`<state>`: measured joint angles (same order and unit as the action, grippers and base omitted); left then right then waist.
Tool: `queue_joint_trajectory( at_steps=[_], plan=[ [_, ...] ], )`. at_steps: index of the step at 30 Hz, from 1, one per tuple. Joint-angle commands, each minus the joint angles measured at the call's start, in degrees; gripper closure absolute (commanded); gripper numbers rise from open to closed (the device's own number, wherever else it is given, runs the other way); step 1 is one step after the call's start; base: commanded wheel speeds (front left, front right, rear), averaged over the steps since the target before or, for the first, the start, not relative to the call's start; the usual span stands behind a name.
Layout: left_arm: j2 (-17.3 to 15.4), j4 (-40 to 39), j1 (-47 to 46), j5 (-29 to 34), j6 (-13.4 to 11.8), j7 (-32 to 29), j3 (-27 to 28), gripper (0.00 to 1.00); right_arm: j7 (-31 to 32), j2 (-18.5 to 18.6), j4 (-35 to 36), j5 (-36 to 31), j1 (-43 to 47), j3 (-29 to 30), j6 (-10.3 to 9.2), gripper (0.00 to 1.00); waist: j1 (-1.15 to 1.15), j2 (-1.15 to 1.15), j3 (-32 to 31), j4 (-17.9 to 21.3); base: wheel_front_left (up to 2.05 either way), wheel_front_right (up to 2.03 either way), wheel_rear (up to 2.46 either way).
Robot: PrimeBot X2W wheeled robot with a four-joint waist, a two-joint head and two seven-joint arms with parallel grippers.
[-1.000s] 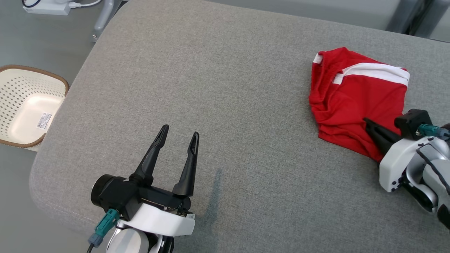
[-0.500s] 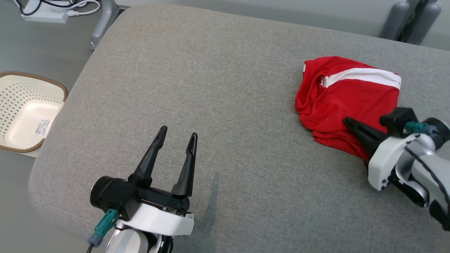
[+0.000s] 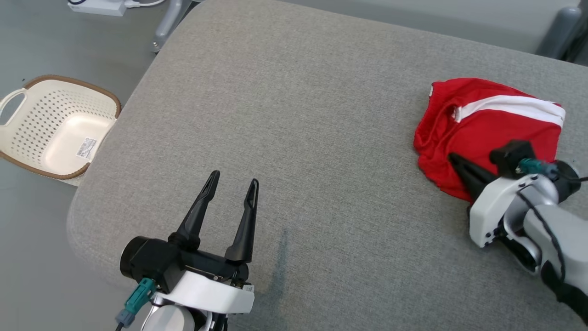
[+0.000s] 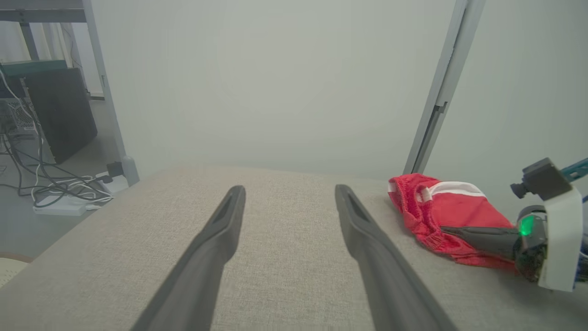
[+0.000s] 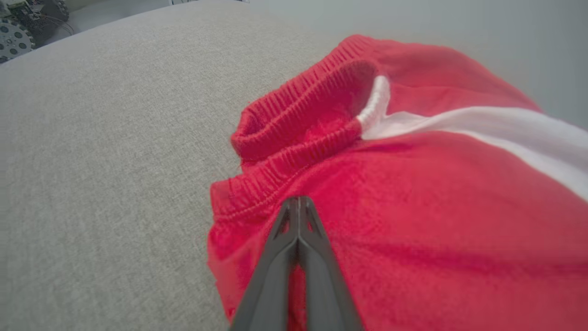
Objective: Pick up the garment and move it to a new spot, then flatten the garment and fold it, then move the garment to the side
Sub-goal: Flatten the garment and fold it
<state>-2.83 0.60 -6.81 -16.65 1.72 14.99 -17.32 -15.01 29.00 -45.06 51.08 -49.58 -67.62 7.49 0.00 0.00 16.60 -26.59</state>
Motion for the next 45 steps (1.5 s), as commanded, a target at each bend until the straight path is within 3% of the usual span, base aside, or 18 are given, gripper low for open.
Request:
queue_joint_trajectory(
  at_steps=[1, 8, 16, 36, 45],
  plan=[
    [-0.18, 0.09, 0.41, -0.03, -0.17, 0.18, 0.37, 0.0, -0.23, -0.08, 0.13, 0.85, 1.1, -0.84, 0.01, 1.0, 0.0, 0.0, -0.1, -0.41, 0.0, 0.0, 0.0],
    [-0.17, 0.32, 1.1, -0.2, -0.46, 0.18, 0.8, 0.0, -0.13, -0.15, 0.11, 1.95, 1.6, -4.15, 0.01, 1.0, 0.0, 0.0, -0.91, -0.46, 0.0, 0.0, 0.0],
    [-0.18, -0.23, 0.89, -0.94, -0.74, 0.18, -0.15, 0.0, -0.15, 1.4, -1.67, 2.09, -3.4, 0.67, 0.01, 1.0, 0.0, 0.0, -1.14, -0.08, 0.0, 0.0, 0.0],
    [-0.18, -0.61, -0.35, -2.21, -0.91, 0.18, -3.26, 0.0, -0.15, 1.48, -11.47, 3.3, -7.15, 2.59, 0.01, 1.0, 0.0, 0.0, 3.35, -5.93, 0.0, 0.0, 0.0],
    [-0.17, -0.49, -0.46, -1.84, -1.46, 0.18, -2.4, 0.0, -0.15, 0.05, -11.3, 3.47, -8.77, 1.98, 0.01, 1.0, 0.0, 0.0, 2.76, -4.07, 0.0, 0.0, 0.0]
  ],
)
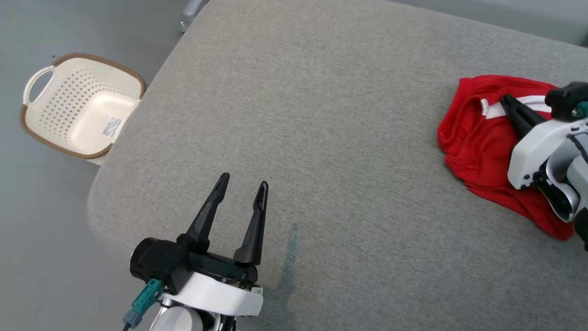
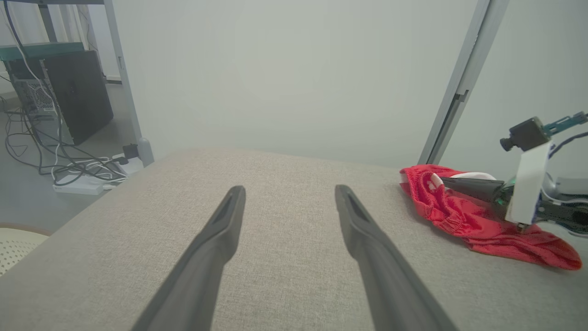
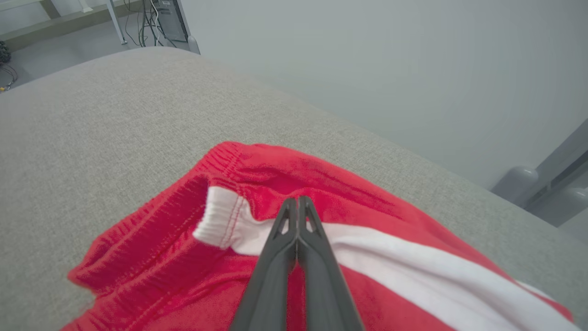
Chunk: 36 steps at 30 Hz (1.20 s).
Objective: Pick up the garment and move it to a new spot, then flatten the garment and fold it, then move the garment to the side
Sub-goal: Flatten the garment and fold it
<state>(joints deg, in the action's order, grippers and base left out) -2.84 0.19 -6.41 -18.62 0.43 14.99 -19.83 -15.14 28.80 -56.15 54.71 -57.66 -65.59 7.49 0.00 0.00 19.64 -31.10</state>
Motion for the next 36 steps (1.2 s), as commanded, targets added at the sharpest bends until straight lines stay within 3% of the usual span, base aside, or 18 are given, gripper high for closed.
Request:
queue_joint_trajectory(
  at_steps=[1, 12, 21, 25, 36],
  plan=[
    [-0.16, -0.07, -1.04, 0.23, -0.08, 0.18, 0.31, 0.0, -0.02, 0.12, 0.58, -0.44, -0.87, 0.32, 0.01, 1.0, 0.0, 0.0, -0.58, 1.0, 0.0, 0.0, 0.0],
    [-0.2, -0.58, -1.82, 1.97, 0.82, 0.18, 3.55, 0.0, -0.01, 0.02, 9.97, -6.45, 3.04, 10.67, 0.01, 1.0, 0.0, 0.0, -4.88, 9.38, 0.0, 0.0, 0.0],
    [-0.19, -1.06, -0.27, 3.35, 1.33, 0.18, 7.39, 0.0, -0.02, -2.11, 23.74, -19.86, 15.85, 30.38, 0.01, 1.0, 0.0, 0.0, -8.73, 17.28, 0.0, 0.0, 0.0],
    [-0.19, -1.07, 0.21, 3.16, 1.58, 0.18, 9.65, 0.0, -0.02, -4.41, 29.8, -25.82, 23.69, 37.91, 0.01, 1.0, 0.0, 0.0, -10.16, 20.59, 0.0, 0.0, 0.0],
    [-0.18, -0.71, 2.56, 3.66, 2.25, 0.18, 12.44, 0.0, -0.02, -13.68, 40.41, -33.73, 38.83, 55.23, 0.01, 0.98, 0.0, 0.0, -12.25, 25.28, 0.0, 0.0, 0.0]
  ],
)
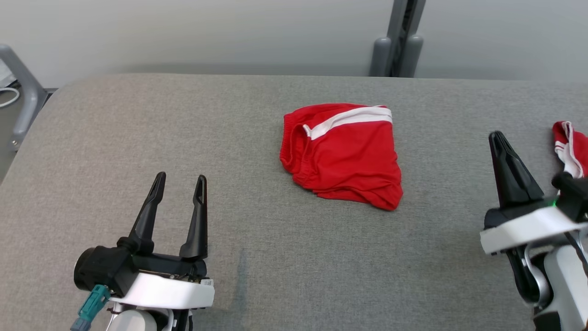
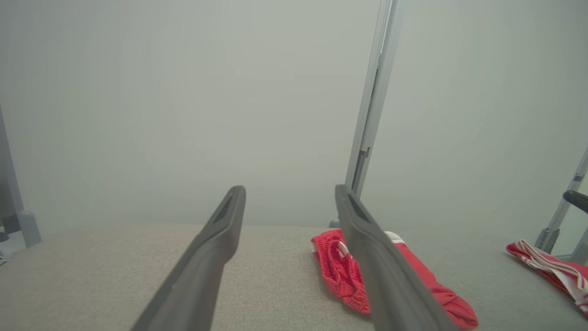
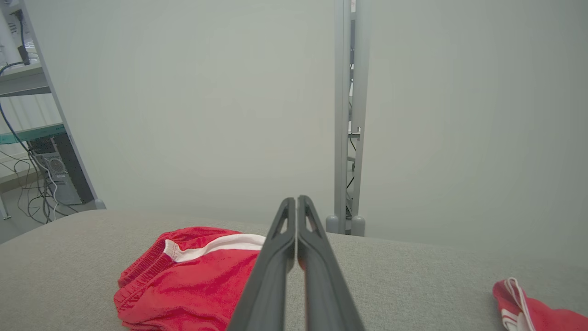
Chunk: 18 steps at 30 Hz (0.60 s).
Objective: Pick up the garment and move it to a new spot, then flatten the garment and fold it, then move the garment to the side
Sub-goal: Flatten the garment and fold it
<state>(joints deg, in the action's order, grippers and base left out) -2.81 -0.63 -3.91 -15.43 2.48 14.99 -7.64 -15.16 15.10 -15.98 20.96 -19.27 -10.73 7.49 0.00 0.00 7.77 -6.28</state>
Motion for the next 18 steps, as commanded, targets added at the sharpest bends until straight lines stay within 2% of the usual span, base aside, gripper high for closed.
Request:
queue_joint_trajectory(
  at_steps=[1, 2, 9, 18],
  plan=[
    [-0.23, 0.25, 0.33, 0.27, 0.31, 0.18, 0.41, 0.0, 0.0, -1.05, 1.17, -0.66, 1.87, 1.93, 0.01, 0.53, 0.0, 0.0, -0.64, 0.75, 0.0, 0.0, 0.0],
    [-0.24, 0.53, 0.8, -0.3, 0.37, 0.18, 0.7, 0.0, -0.01, -2.14, 2.11, -1.24, 3.43, 3.33, 0.01, 0.0, 0.0, 0.0, -0.91, 1.01, 0.0, 0.0, 0.0],
    [-0.22, 2.3, 2.5, -1.02, 0.82, 0.18, 1.82, 0.0, 0.0, -6.07, 5.09, -4.03, 10.14, 7.74, 0.01, 0.0, 0.0, 0.0, -2.32, 2.09, 0.0, 0.0, 0.0],
    [-0.23, 3.83, 4.64, -1.71, 1.1, 0.18, 1.5, 0.0, -0.01, -8.15, 4.11, -6.04, 14.01, 8.83, 0.01, 0.0, 0.0, 0.0, -3.34, 2.13, 0.0, 0.0, 0.0]
  ],
)
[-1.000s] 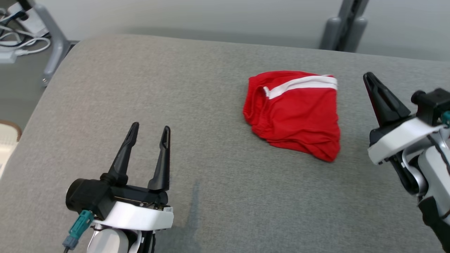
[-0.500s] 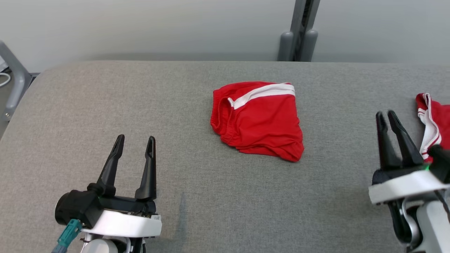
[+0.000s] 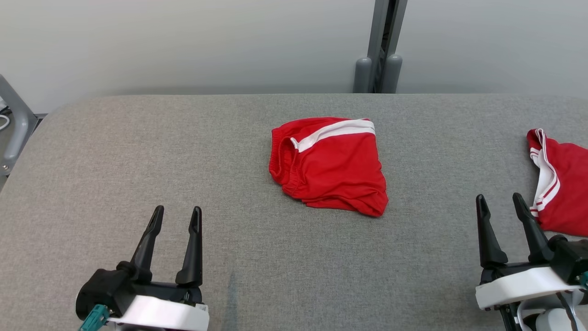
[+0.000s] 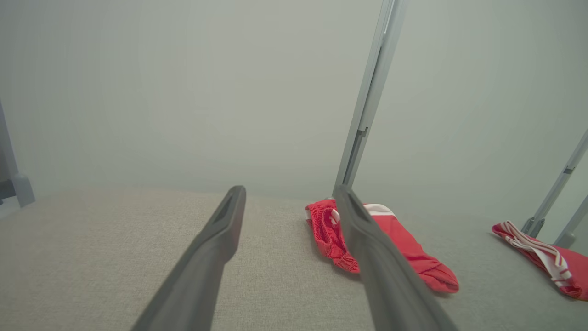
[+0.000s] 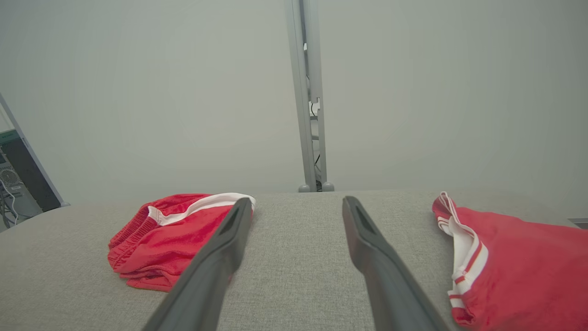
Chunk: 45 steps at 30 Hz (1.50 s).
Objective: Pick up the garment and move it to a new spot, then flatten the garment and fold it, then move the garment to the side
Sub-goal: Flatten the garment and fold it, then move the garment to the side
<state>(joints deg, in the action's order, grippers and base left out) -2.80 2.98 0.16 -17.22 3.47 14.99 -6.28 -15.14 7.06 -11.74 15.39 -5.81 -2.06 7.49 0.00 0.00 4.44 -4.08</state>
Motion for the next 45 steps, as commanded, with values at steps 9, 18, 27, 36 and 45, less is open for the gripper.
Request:
queue_joint_trajectory(
  at_steps=[9, 18, 27, 36, 45],
  plan=[
    [-0.23, 0.65, 0.42, 0.6, 0.43, 0.18, -0.51, 0.0, -0.02, -0.37, -1.2, -0.87, 0.78, 0.59, 0.01, 0.0, 0.0, 0.0, -0.27, -1.08, 0.0, 0.0, 0.0],
    [-0.23, 1.12, 1.2, 0.56, 0.54, 0.18, -0.44, 0.0, -0.02, -0.23, -1.8, 0.2, 0.73, -0.52, 0.01, 0.0, 0.0, 0.0, -0.8, -1.58, 0.0, 0.0, 0.0],
    [-0.24, 1.16, 1.33, 0.31, 0.33, 0.18, -0.52, 0.0, -0.01, 0.17, -1.95, 0.78, 0.75, -0.84, 0.01, 0.0, 0.0, 0.0, -1.05, -2.09, 0.0, 0.0, 0.0],
    [-0.22, 0.72, -0.38, 0.67, 0.51, 0.18, -1.41, 0.0, 0.46, 3.05, -6.68, 7.51, -3.49, -5.19, 0.0, 0.0, 0.0, 0.0, 1.68, -3.1, 0.0, 0.0, 0.0],
    [-0.24, 0.55, -4.1, 0.52, 0.98, 0.18, -4.34, 0.0, 12.33, 9.97, -14.54, 25.62, -16.68, -12.47, 0.01, 0.0, 0.0, 0.0, 7.46, -7.4, 0.0, 0.0, 0.0]
  ],
)
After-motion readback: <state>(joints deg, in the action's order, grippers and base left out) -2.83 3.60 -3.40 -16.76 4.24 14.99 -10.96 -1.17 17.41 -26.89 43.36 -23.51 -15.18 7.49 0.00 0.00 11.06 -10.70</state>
